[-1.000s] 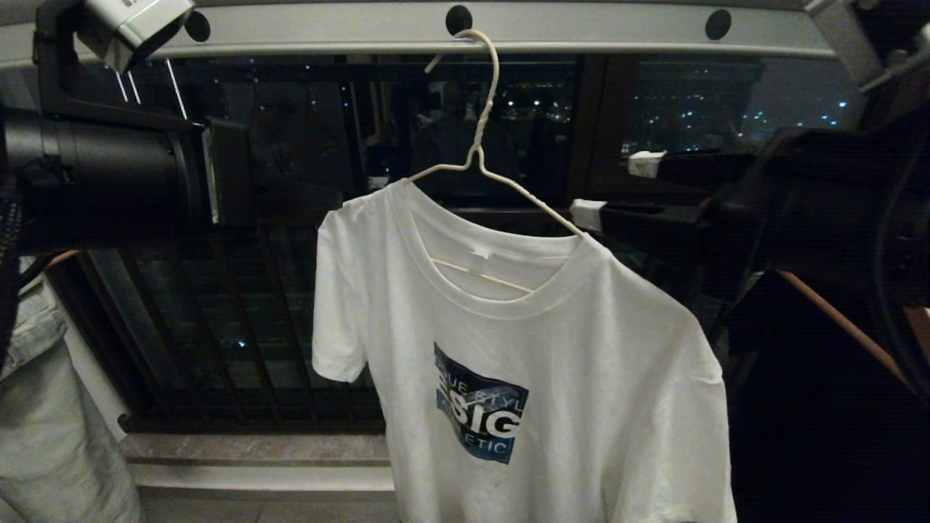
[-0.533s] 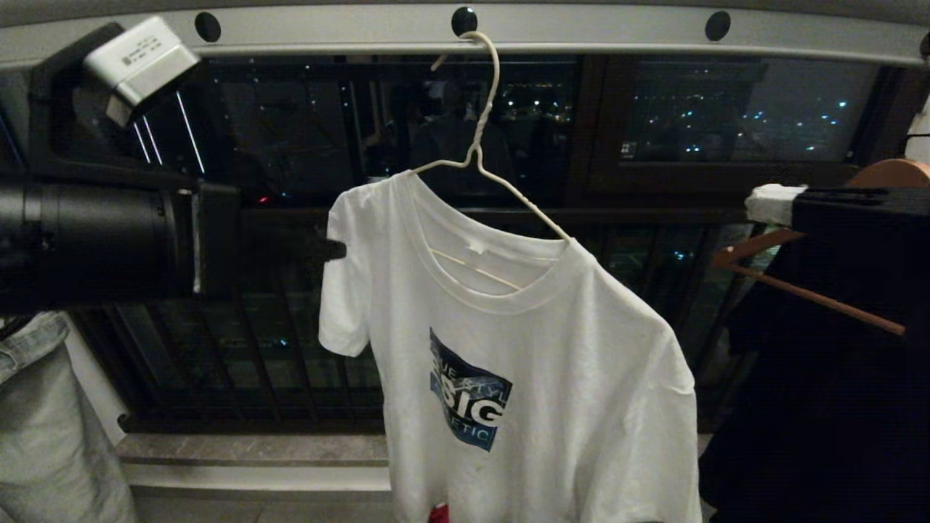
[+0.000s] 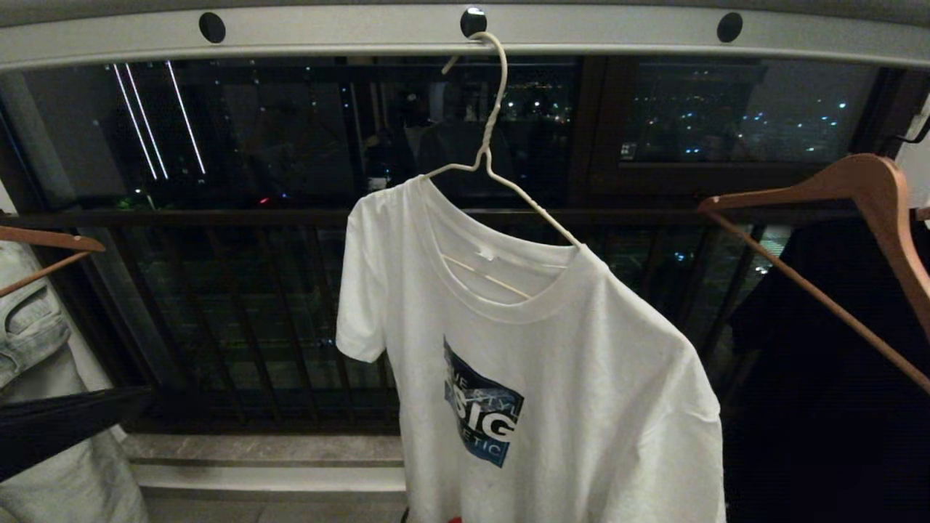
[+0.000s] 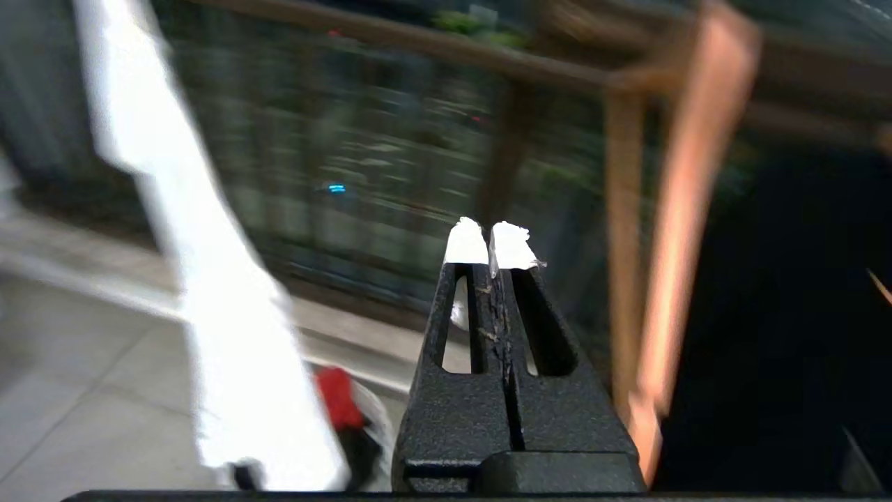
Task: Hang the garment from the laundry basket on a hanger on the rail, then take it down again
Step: Take the clothes off the clothes rack
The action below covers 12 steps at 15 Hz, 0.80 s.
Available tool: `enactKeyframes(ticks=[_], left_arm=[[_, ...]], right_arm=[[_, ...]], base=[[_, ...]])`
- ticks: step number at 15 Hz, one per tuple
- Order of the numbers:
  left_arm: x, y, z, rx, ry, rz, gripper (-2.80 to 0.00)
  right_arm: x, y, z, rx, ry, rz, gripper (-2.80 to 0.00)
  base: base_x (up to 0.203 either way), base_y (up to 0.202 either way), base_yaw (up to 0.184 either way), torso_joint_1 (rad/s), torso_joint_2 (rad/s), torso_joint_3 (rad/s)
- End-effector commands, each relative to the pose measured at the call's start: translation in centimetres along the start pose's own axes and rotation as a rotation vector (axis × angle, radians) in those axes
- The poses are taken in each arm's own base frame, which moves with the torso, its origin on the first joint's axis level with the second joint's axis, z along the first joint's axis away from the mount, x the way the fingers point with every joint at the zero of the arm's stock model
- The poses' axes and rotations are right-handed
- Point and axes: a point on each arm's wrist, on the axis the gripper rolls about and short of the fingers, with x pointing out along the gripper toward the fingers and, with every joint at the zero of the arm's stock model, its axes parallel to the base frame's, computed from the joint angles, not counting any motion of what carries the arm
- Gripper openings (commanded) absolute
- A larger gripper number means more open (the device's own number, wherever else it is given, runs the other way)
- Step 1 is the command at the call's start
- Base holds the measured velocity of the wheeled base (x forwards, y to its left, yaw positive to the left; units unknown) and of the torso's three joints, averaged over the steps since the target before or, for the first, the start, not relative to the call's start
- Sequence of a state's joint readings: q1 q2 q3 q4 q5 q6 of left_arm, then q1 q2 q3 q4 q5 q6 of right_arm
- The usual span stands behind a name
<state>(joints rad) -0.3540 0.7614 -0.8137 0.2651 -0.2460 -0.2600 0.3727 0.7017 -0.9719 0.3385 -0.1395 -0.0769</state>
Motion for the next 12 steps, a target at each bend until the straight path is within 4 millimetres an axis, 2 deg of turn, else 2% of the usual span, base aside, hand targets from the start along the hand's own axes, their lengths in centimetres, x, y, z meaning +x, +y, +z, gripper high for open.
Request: enactKeyframes(ticks=[1, 2, 4, 6, 9, 12], left_arm=[[-4.7, -0.6, -2.1, 0.019, -0.179, 0.067, -2.8], [-6.3, -1.1, -3.2, 0.026, -0.251, 0.109, -2.8], [-8.5, -2.0, -5.7, 0.033, -0.328, 0.157, -2.8], [-8.2, -1.6, -8.3, 0.012, -0.289, 0.222, -2.8], [-7.7, -0.9, -12.2, 0.103, -0.27, 0.277, -2.8], [-6.7, 0.5, -16.3, 0.251, -0.225, 0.313, -2.8]], right_arm=[[-5.7, -0.2, -2.1, 0.029, -0.092, -0.137, -2.8], [-7.5, 0.0, -2.9, 0.033, -0.118, -0.187, -2.8], [-9.3, 1.1, -4.6, 0.019, -0.076, -0.317, -2.8], [-10.5, 2.0, -6.0, 0.011, -0.06, -0.383, -2.8], [-10.6, 2.5, -9.4, 0.002, -0.027, -0.379, -2.8], [-9.0, 2.9, -15.2, -0.021, 0.036, -0.308, -2.8]], base=[[0.0, 0.0, 0.0, 0.0, 0.0, 0.0], [0.0, 0.0, 0.0, 0.0, 0.0, 0.0], [0.0, 0.0, 0.0, 0.0, 0.0, 0.0], [0.0, 0.0, 0.0, 0.0, 0.0, 0.0], [0.0, 0.0, 0.0, 0.0, 0.0, 0.0], [0.0, 0.0, 0.0, 0.0, 0.0, 0.0]])
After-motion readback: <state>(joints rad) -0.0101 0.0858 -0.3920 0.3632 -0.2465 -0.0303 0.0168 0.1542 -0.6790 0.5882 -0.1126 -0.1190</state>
